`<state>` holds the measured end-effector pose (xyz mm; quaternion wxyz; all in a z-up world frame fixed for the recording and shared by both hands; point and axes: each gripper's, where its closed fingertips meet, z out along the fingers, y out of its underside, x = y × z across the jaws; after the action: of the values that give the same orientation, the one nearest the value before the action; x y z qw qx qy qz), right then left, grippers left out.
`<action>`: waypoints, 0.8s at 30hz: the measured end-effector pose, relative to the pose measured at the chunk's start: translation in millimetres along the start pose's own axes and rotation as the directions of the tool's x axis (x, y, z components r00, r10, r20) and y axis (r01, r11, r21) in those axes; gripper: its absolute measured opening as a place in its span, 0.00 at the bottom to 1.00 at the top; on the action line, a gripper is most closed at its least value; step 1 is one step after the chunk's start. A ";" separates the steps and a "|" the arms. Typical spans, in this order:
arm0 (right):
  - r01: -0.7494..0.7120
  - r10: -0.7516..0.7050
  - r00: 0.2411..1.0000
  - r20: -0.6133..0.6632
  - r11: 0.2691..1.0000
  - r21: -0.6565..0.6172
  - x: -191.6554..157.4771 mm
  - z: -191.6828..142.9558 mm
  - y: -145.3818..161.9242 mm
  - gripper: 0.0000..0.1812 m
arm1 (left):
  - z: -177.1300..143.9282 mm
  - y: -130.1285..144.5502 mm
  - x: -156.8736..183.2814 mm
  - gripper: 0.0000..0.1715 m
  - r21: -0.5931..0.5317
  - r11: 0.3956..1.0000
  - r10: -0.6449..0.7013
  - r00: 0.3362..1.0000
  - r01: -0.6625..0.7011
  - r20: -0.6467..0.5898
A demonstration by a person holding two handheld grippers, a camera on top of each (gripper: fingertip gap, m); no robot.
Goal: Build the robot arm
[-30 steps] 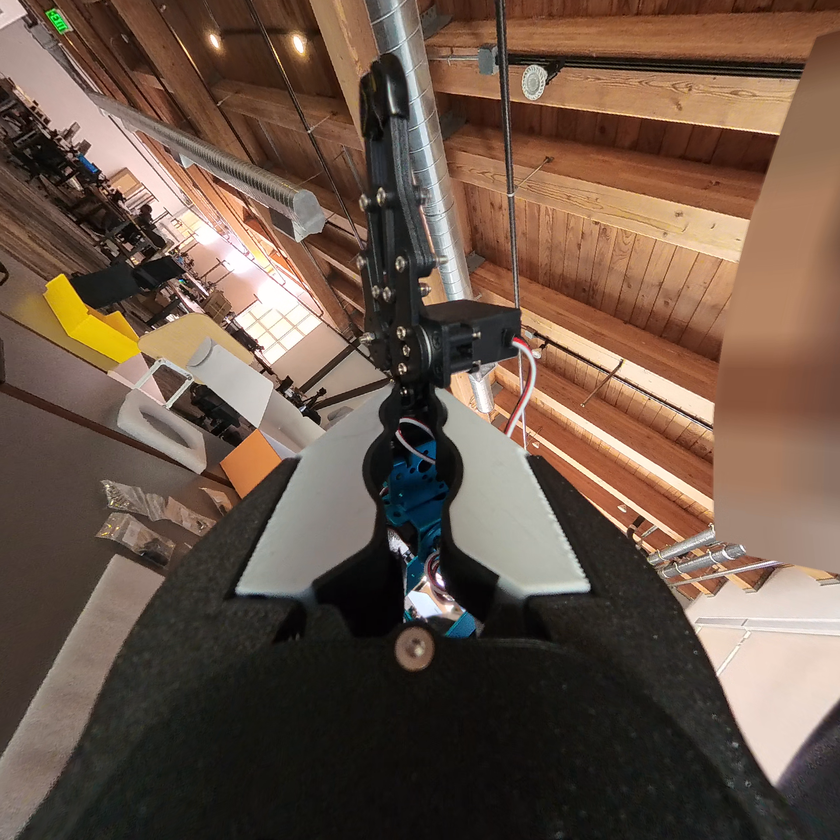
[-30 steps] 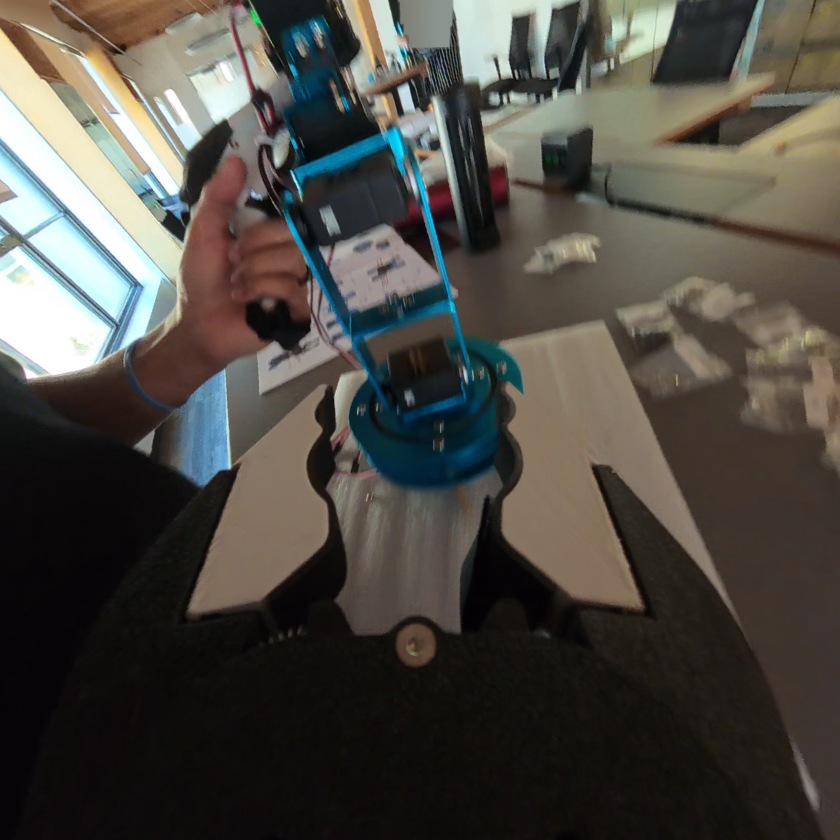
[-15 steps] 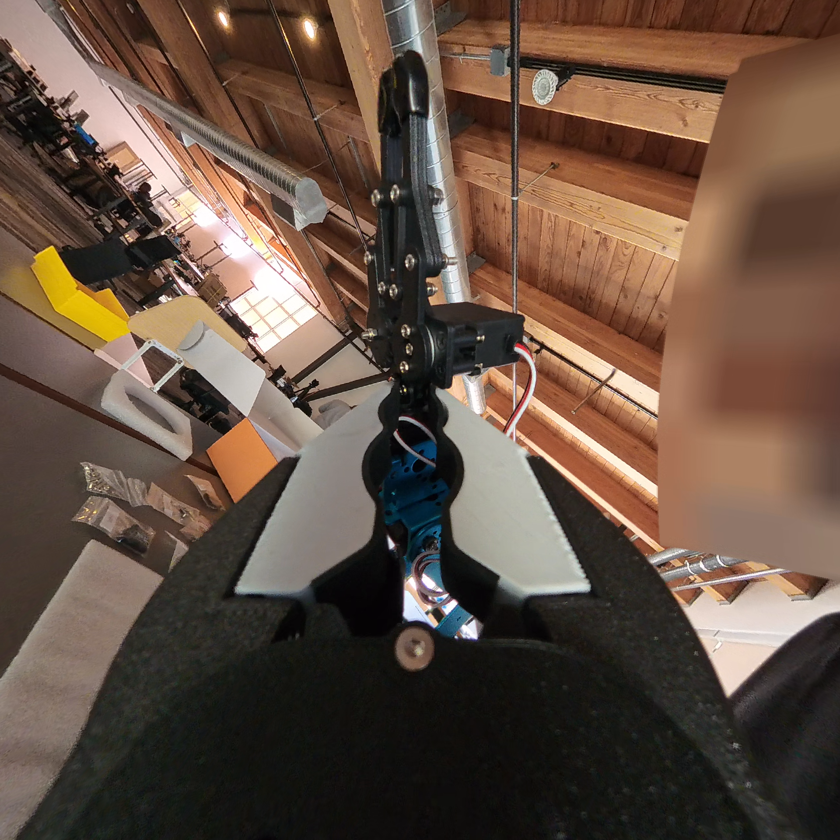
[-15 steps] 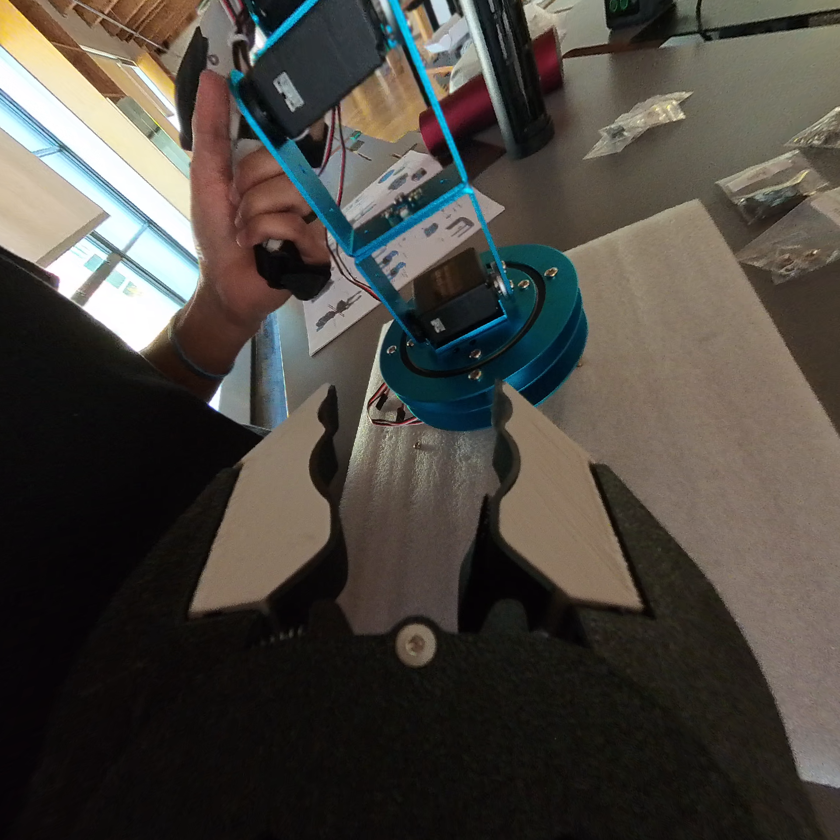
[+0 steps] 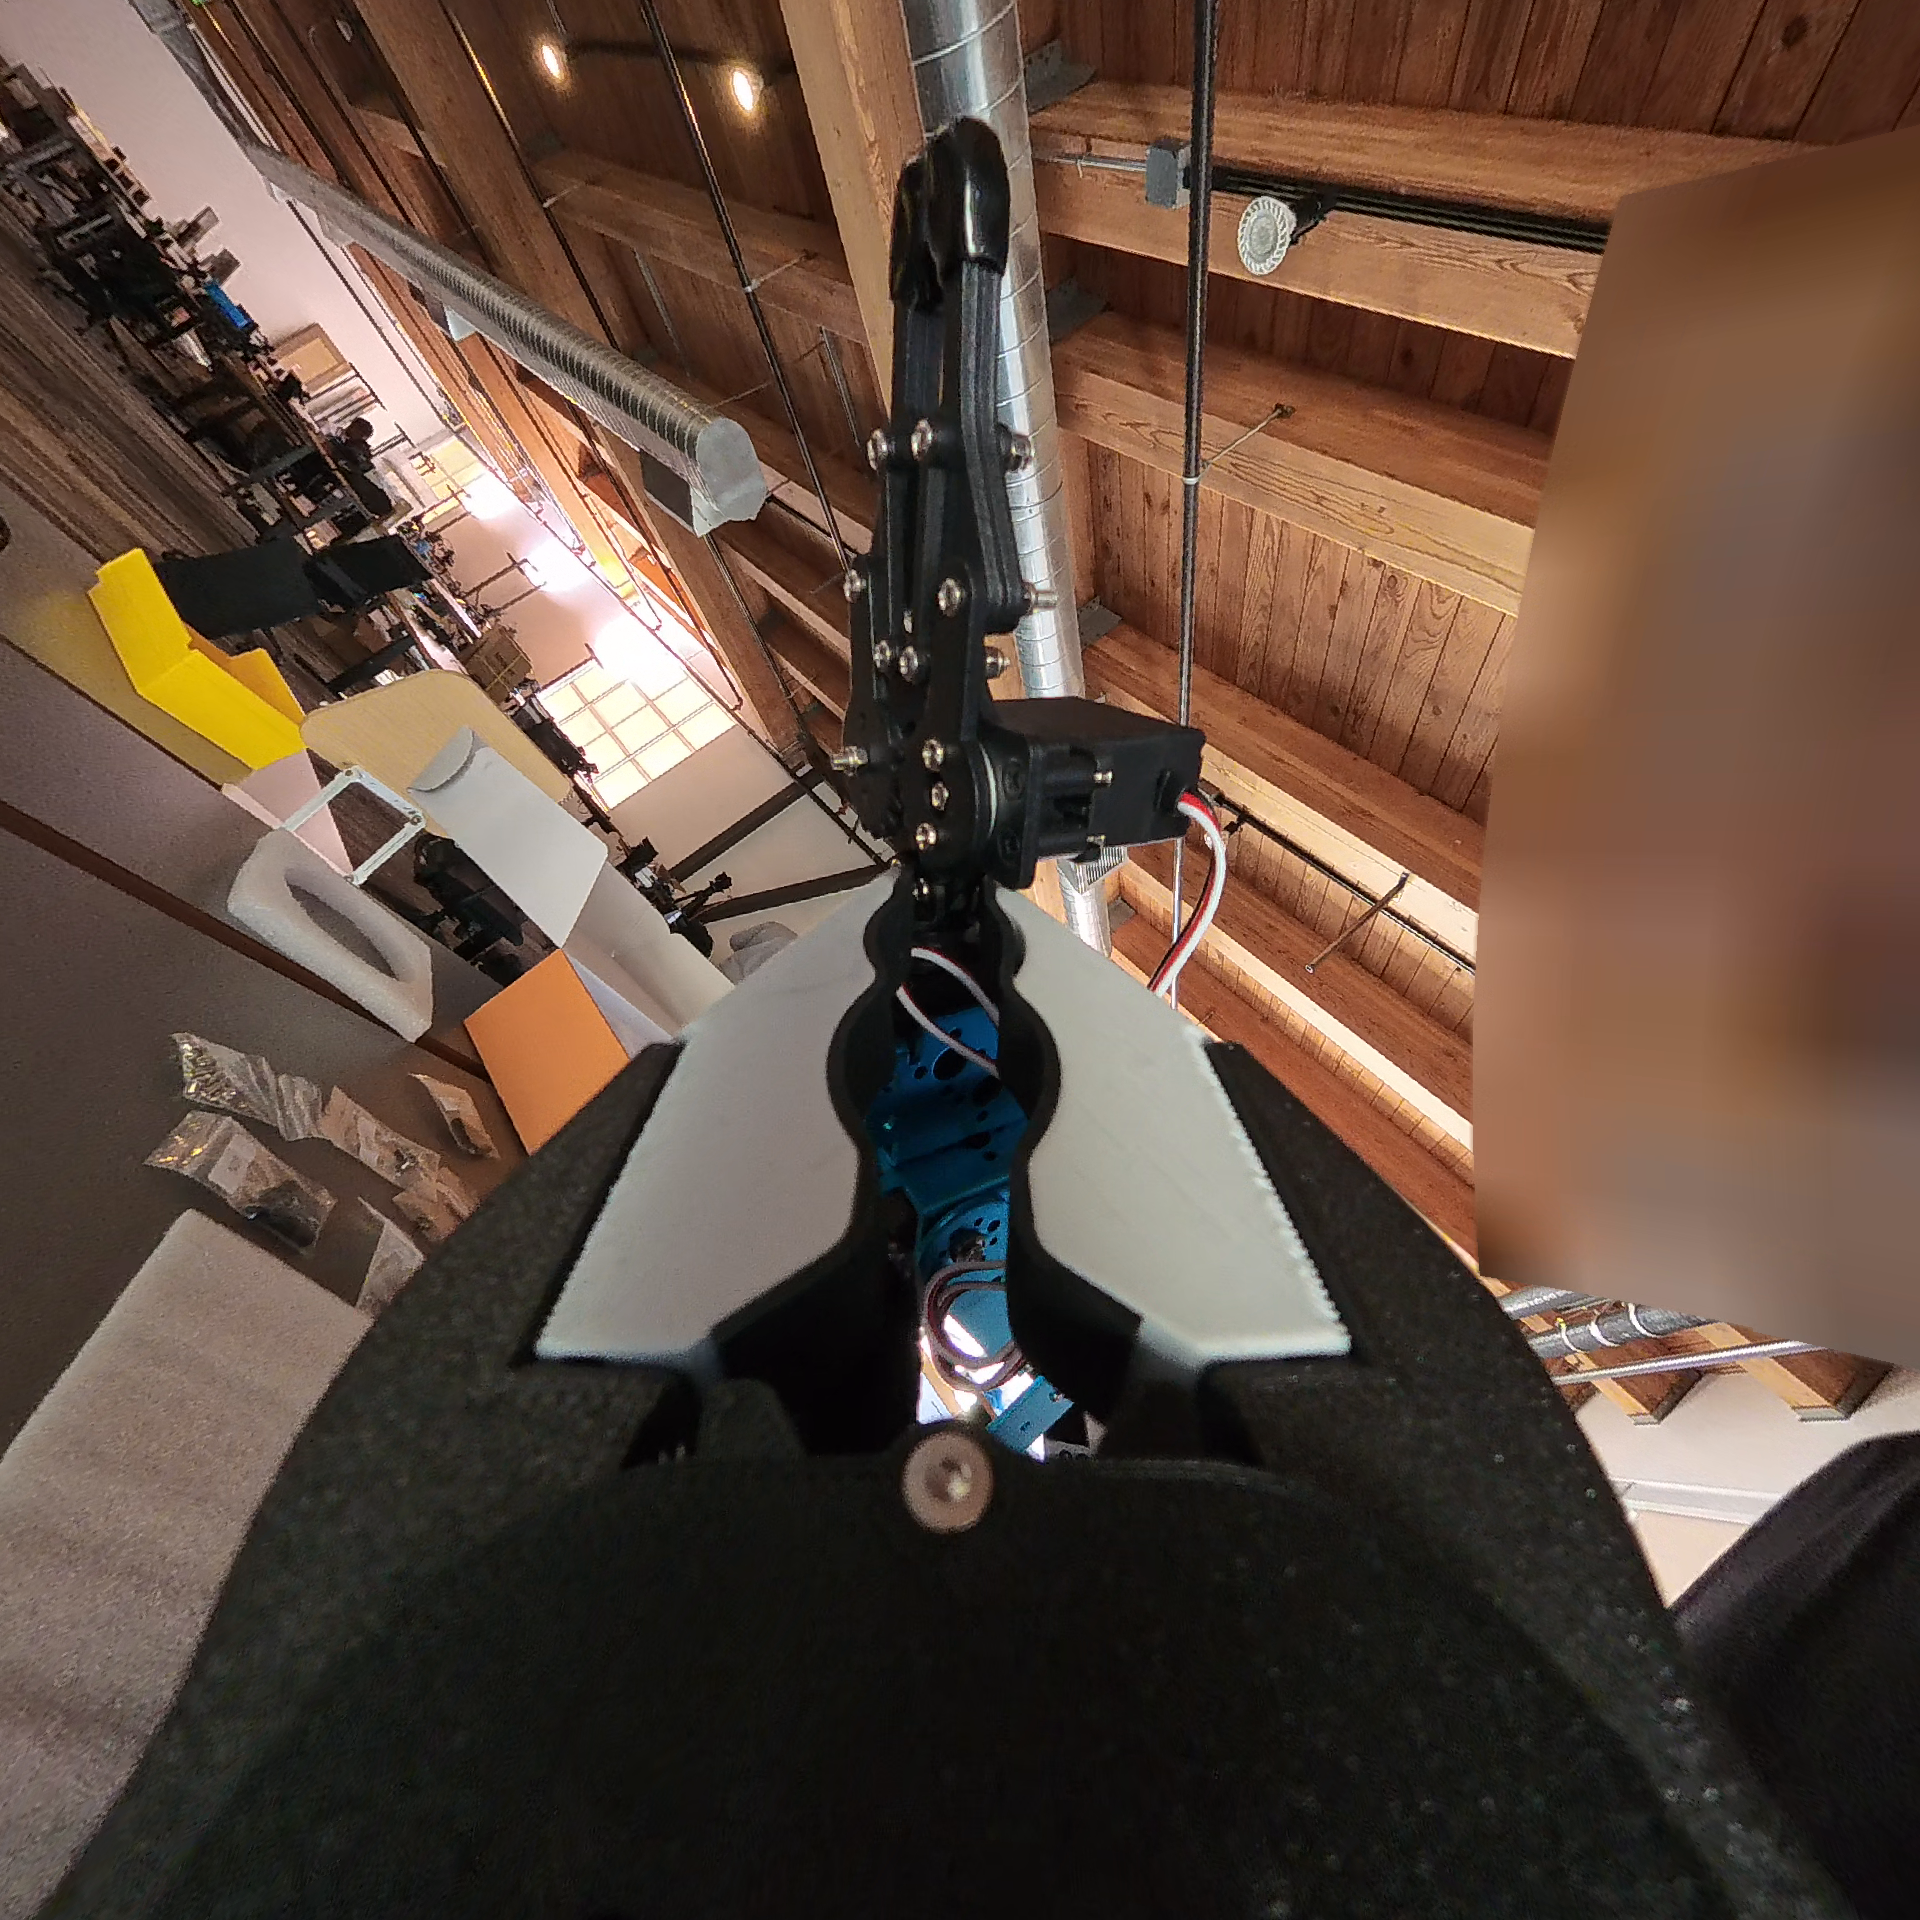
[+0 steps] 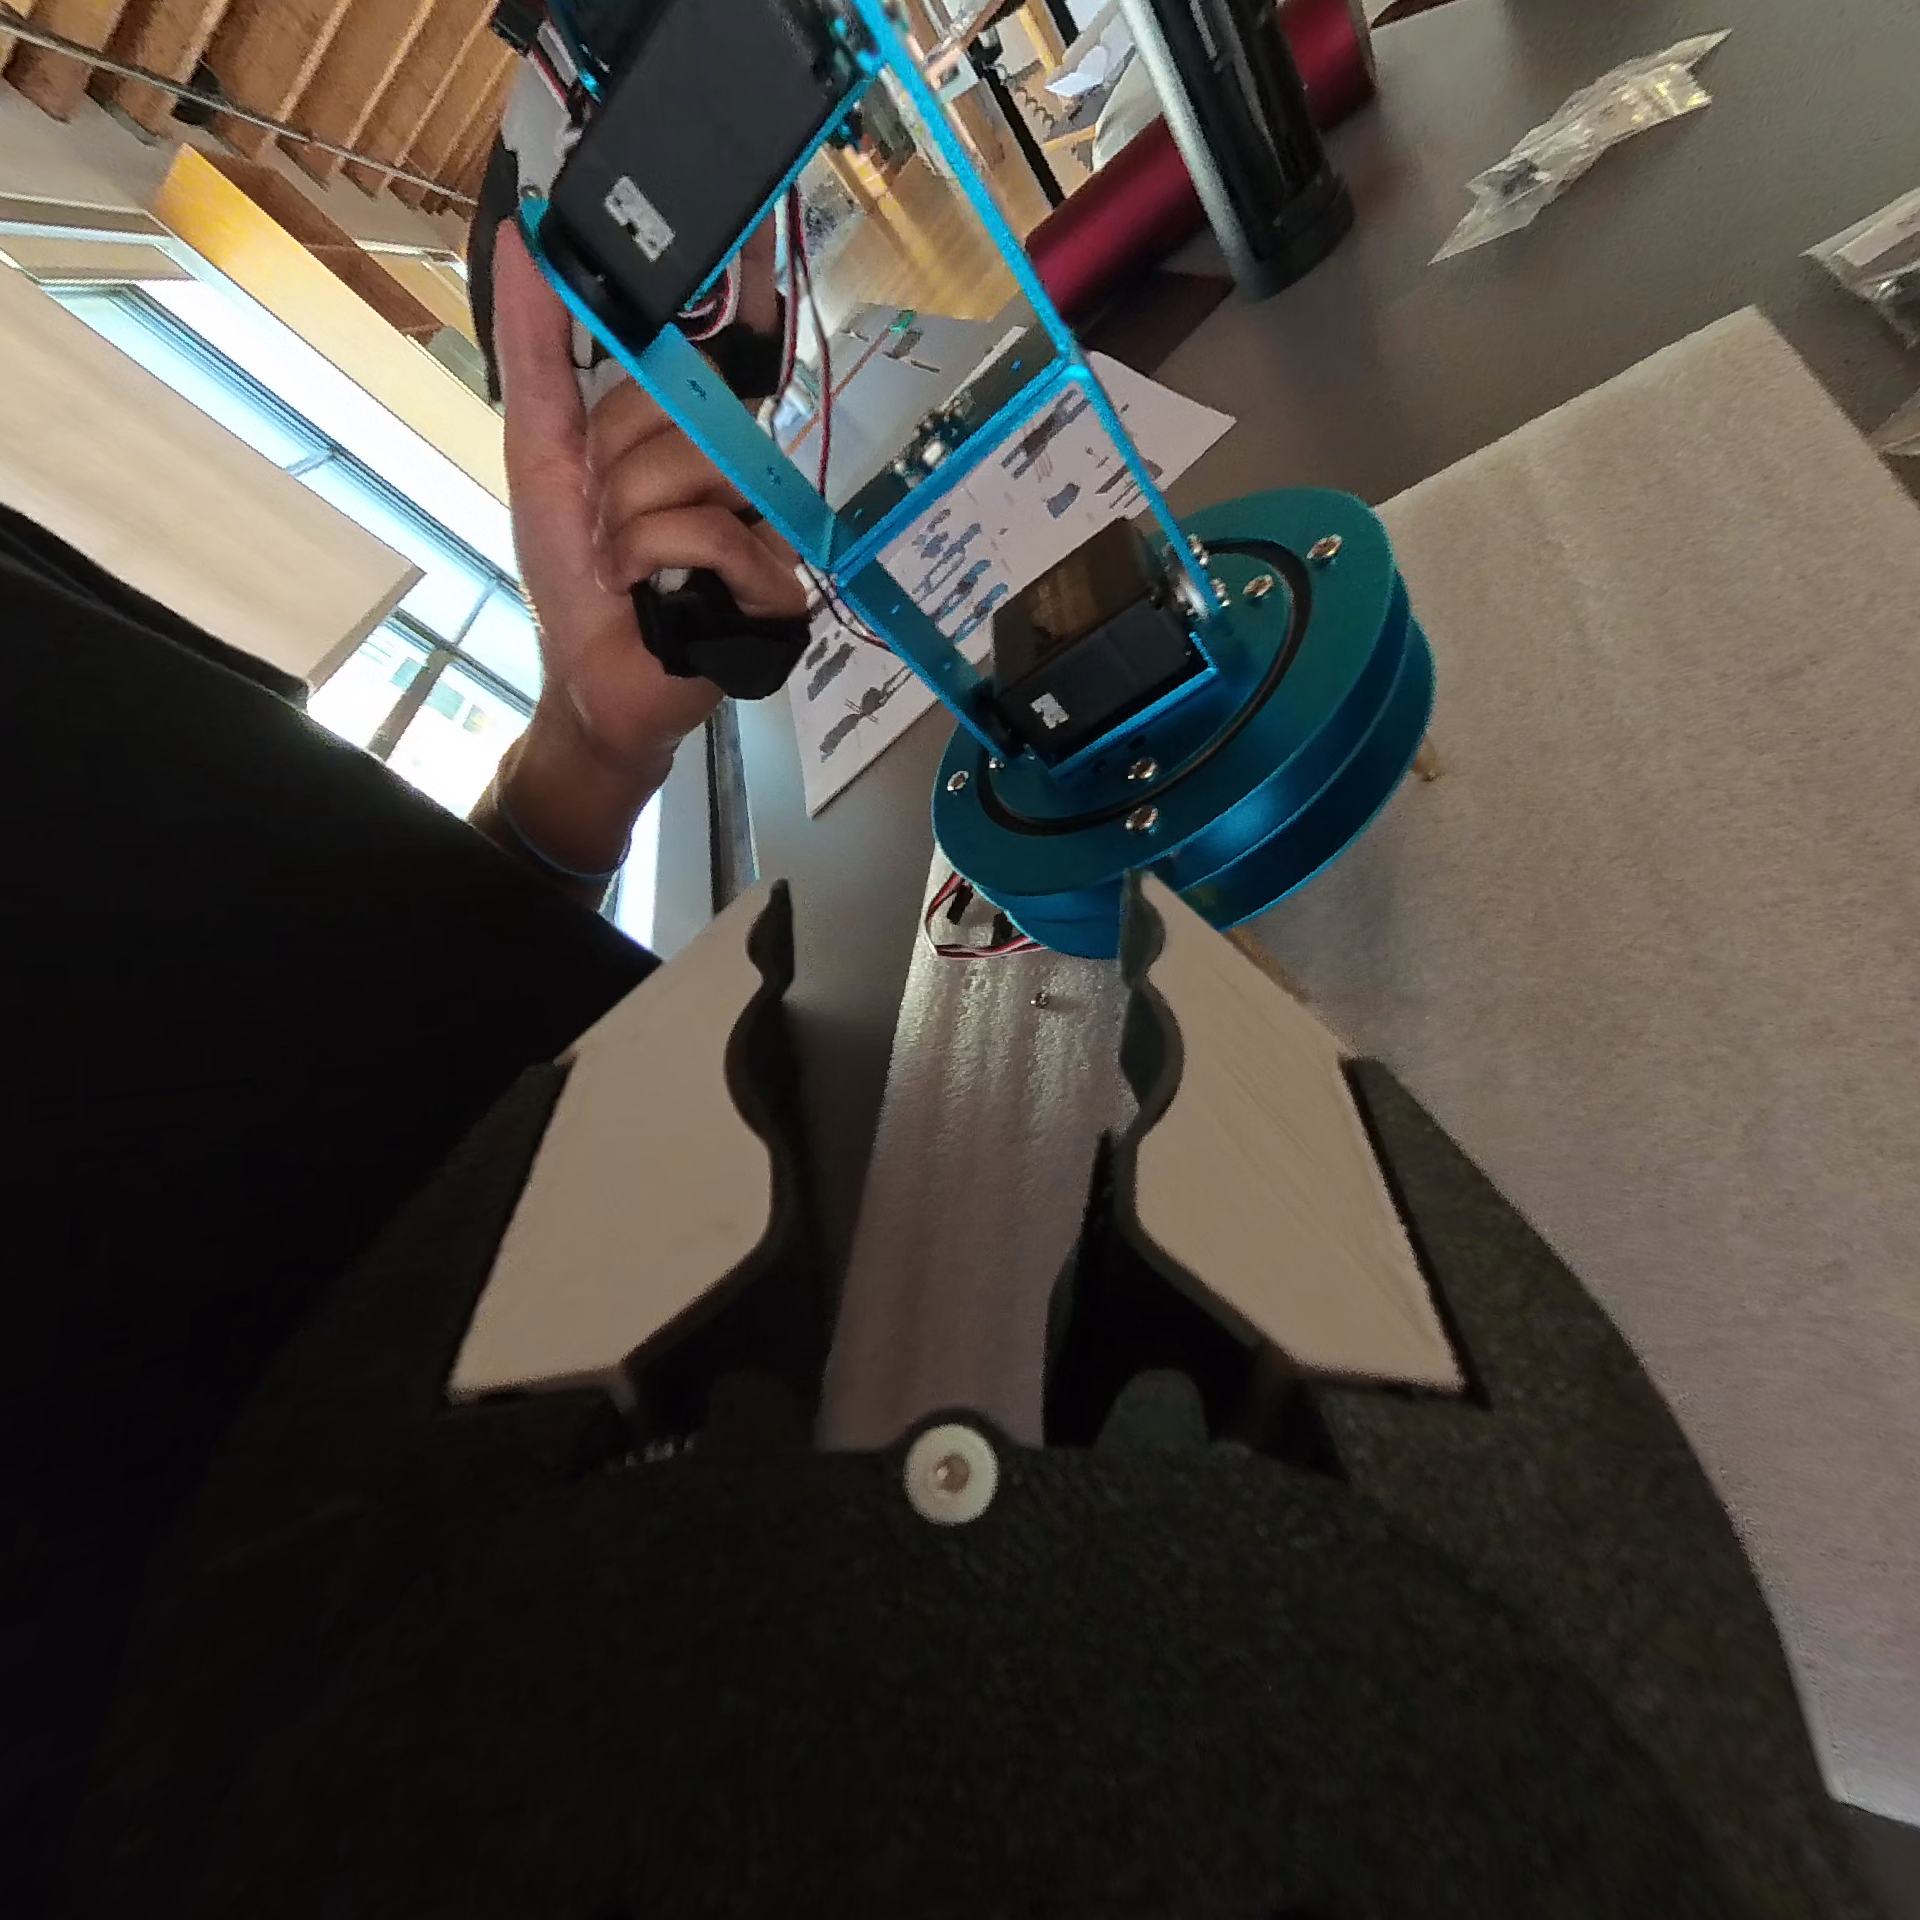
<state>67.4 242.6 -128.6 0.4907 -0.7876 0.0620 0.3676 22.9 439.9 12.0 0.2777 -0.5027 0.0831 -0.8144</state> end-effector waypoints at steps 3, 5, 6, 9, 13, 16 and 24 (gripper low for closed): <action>-0.028 0.027 0.998 0.055 1.000 0.007 -9.6 -1.2 0.4 0.34 | 0.3 0.3 0.1 0.06 -0.007 1.000 -0.002 1.000 0.002 0.001; -0.041 0.040 0.994 0.106 0.999 0.010 -18.2 -2.3 0.2 0.35 | 0.4 0.2 0.2 0.06 -0.009 1.000 -0.005 1.000 0.005 -0.001; -0.049 0.048 0.990 0.131 0.999 0.004 -22.2 -2.7 1.2 0.36 | 0.4 0.3 0.0 0.06 -0.009 1.000 -0.004 1.000 0.004 -0.001; -0.056 0.059 0.981 0.184 0.998 -0.022 -31.3 -2.9 5.9 0.38 | 0.2 0.3 0.2 0.06 -0.011 1.000 0.002 1.000 -0.002 0.000; -0.028 0.030 0.981 0.193 1.000 -0.009 -35.0 -2.5 2.0 0.40 | 0.4 0.7 0.5 0.06 -0.009 1.000 0.012 1.000 -0.012 0.008; -0.015 0.008 0.981 0.194 0.999 0.031 -36.0 -5.0 -11.9 0.41 | 0.6 1.0 0.9 0.06 -0.003 1.000 0.014 1.000 -0.014 0.009; -0.022 0.014 0.978 0.207 0.999 0.036 -33.4 -10.0 -16.4 0.40 | 0.6 1.2 0.2 0.06 0.001 0.999 0.035 0.999 -0.035 0.020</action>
<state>55.9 234.0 -92.8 0.5061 -0.7350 0.0246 0.4506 23.9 438.9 12.0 0.2931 -0.5090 0.0884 -0.8045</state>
